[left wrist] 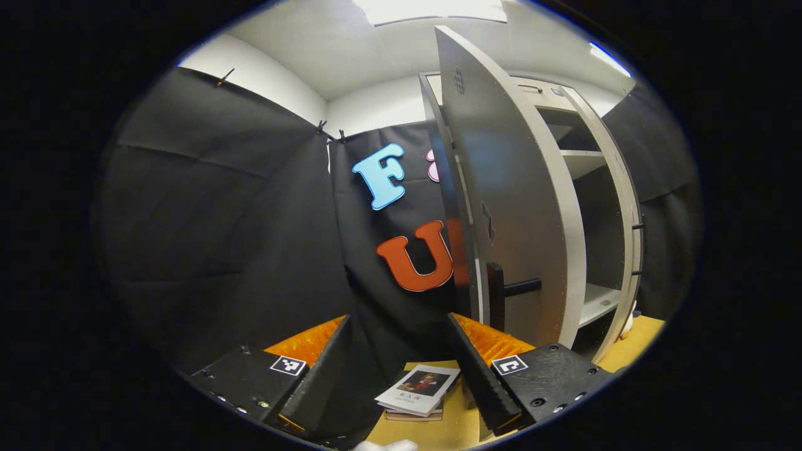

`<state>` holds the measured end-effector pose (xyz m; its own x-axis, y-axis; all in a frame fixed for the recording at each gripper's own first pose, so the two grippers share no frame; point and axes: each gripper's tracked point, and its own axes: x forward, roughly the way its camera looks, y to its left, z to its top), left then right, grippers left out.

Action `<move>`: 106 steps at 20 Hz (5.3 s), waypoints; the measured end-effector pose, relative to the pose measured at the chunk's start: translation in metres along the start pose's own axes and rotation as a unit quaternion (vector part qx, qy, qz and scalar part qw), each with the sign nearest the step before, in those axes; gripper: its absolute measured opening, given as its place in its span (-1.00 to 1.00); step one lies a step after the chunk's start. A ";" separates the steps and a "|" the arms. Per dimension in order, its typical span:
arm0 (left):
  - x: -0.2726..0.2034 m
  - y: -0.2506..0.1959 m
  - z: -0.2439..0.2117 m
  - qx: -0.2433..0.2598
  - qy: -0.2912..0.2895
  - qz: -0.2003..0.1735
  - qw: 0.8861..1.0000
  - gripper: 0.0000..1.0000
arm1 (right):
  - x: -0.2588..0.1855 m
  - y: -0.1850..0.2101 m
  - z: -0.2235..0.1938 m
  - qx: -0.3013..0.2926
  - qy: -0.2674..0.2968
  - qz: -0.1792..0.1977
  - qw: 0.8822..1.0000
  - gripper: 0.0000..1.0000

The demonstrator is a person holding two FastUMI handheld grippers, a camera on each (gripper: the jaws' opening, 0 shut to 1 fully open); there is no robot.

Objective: Grasp the bottle in the cabinet with the left hand and place it on the coaster, then close the right door with the right hand and the left door with the left hand.

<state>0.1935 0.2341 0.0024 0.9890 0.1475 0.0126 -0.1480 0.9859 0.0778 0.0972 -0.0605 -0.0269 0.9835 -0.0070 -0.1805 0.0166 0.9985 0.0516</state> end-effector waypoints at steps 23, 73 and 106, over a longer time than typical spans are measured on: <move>-0.007 -0.079 0.013 -0.003 -0.013 -0.037 0.999 0.62 | -0.017 -0.005 -0.005 -0.017 -0.006 0.000 1.000 0.63; -0.149 -0.180 -0.021 -0.046 0.056 -0.092 0.993 0.92 | -0.031 0.059 -0.019 -0.026 -0.047 -0.010 0.998 0.63; -0.149 -0.187 -0.019 -0.038 0.050 -0.097 0.993 0.92 | -0.028 0.052 -0.022 -0.012 -0.048 -0.022 0.999 0.63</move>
<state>0.0737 0.0288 -0.0328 0.9946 -0.0420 -0.0948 0.0415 0.9991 -0.0070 0.0667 -0.0070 -0.0412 0.9947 -0.0549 -0.0873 0.0570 0.9982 0.0210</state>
